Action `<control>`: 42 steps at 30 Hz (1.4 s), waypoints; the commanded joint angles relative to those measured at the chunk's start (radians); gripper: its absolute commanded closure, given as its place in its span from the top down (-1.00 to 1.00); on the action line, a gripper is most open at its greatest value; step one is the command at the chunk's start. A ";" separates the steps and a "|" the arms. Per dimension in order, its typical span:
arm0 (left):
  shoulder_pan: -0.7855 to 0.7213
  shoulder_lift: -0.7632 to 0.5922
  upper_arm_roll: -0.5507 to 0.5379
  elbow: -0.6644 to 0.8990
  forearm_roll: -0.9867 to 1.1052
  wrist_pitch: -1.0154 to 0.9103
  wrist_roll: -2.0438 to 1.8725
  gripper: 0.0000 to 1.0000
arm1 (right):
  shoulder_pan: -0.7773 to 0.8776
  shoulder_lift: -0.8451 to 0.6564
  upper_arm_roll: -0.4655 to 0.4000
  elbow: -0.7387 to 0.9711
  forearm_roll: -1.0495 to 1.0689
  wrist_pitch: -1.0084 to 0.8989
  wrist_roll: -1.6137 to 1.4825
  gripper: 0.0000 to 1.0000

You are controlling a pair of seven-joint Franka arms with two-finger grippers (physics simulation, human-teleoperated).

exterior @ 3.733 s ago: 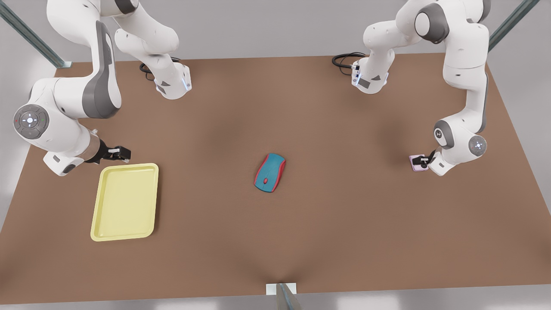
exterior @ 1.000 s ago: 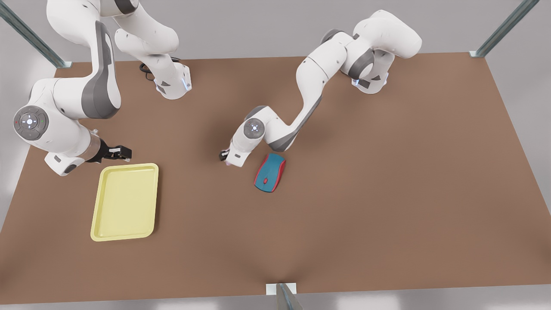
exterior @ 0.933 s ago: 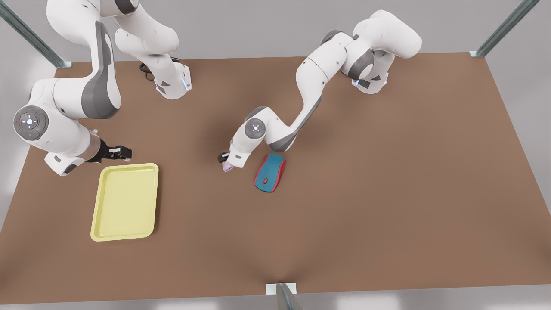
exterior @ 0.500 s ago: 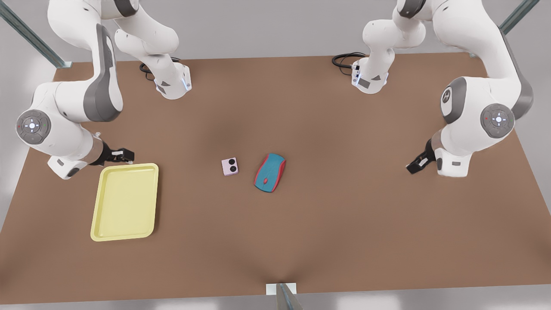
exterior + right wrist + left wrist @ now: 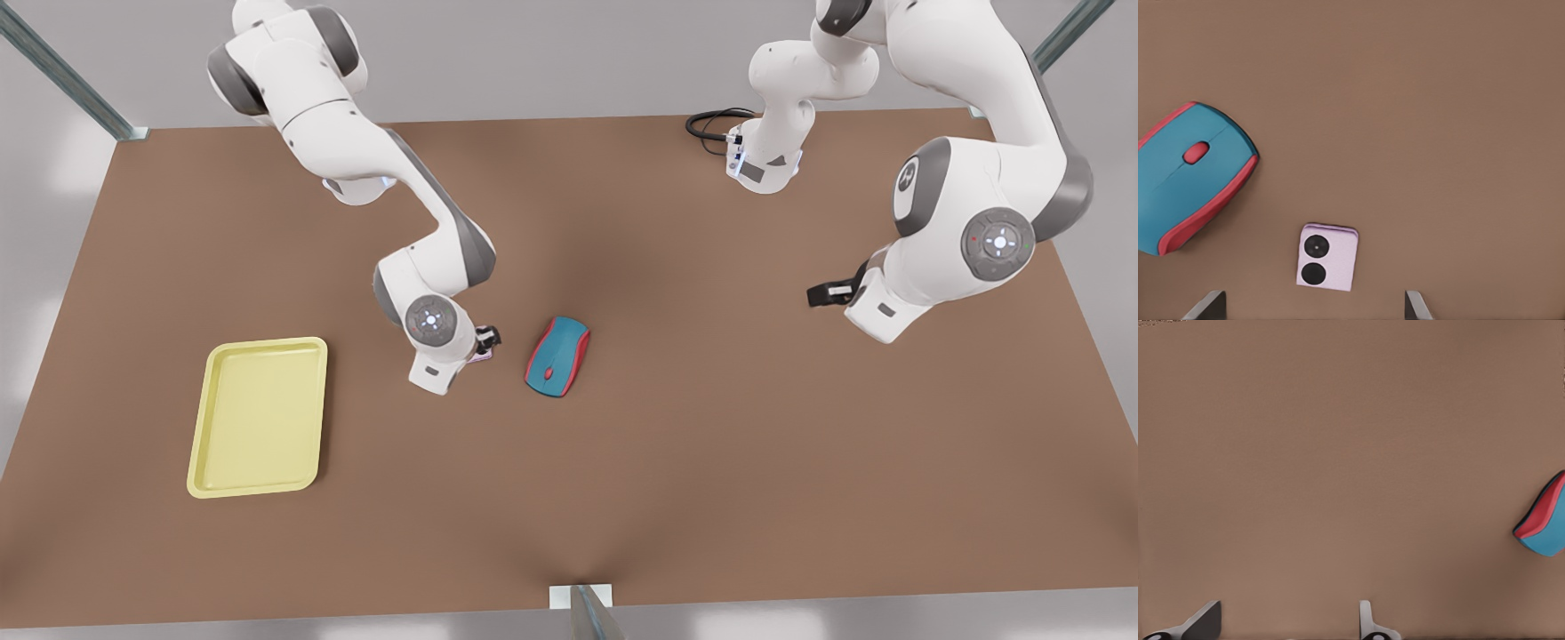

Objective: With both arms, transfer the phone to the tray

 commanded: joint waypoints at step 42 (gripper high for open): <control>0.000 -0.001 -0.009 0.003 0.003 -0.020 0.357 1.00 | 0.021 0.018 0.021 -0.454 0.002 0.556 0.068 1.00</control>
